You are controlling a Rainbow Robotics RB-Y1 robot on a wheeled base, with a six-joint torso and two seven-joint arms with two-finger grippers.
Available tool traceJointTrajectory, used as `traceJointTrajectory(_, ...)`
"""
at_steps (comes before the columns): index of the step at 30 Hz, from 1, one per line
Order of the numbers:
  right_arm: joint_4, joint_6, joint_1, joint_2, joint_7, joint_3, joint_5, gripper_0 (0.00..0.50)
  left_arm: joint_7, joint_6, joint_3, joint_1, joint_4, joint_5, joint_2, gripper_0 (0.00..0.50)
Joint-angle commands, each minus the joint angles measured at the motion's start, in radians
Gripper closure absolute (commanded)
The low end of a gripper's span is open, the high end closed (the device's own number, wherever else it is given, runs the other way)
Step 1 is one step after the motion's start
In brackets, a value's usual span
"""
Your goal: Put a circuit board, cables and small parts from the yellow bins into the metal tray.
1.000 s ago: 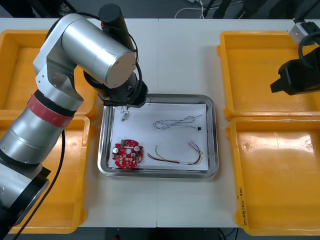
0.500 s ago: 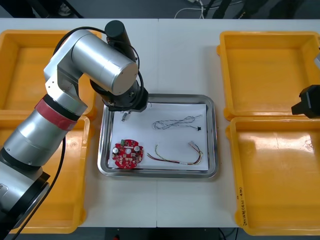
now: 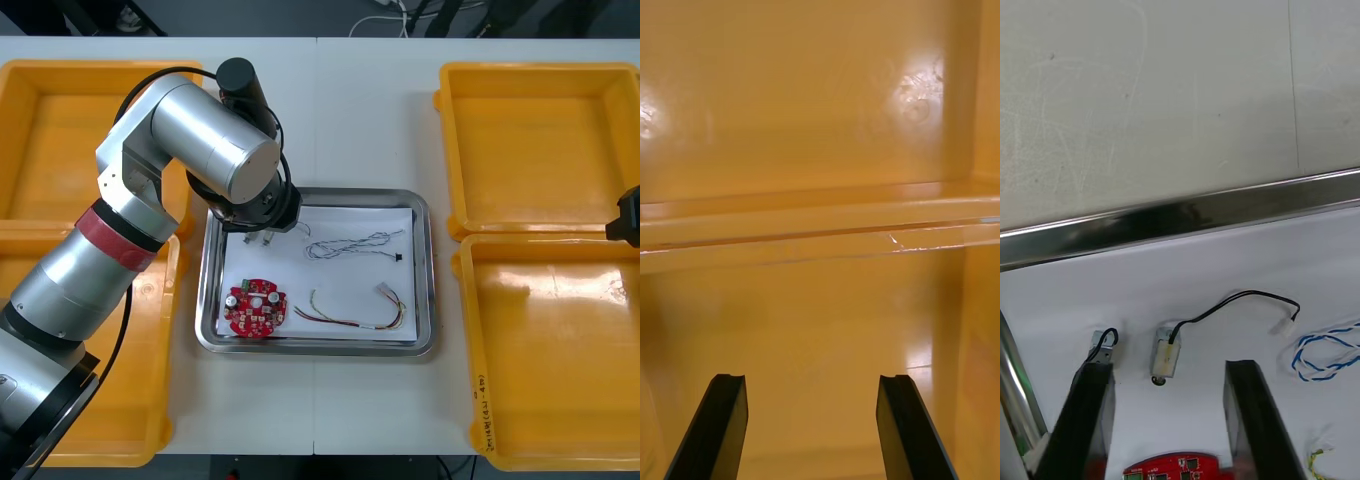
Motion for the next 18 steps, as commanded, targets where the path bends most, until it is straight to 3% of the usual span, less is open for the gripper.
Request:
traceJointTrajectory(1,-0.031,0.004,0.045,0.005,-0.023,-0.035,0.013,0.0,0.114,-0.016,-0.019,0.008,-0.013,0.009,0.004,0.0)
traceJointTrajectory(18,-0.005,-0.061,0.114,0.014,-0.008,-0.035,-0.019,0.0,0.125,0.009,0.022,0.005,-0.066,0.026,0.036,0.0)
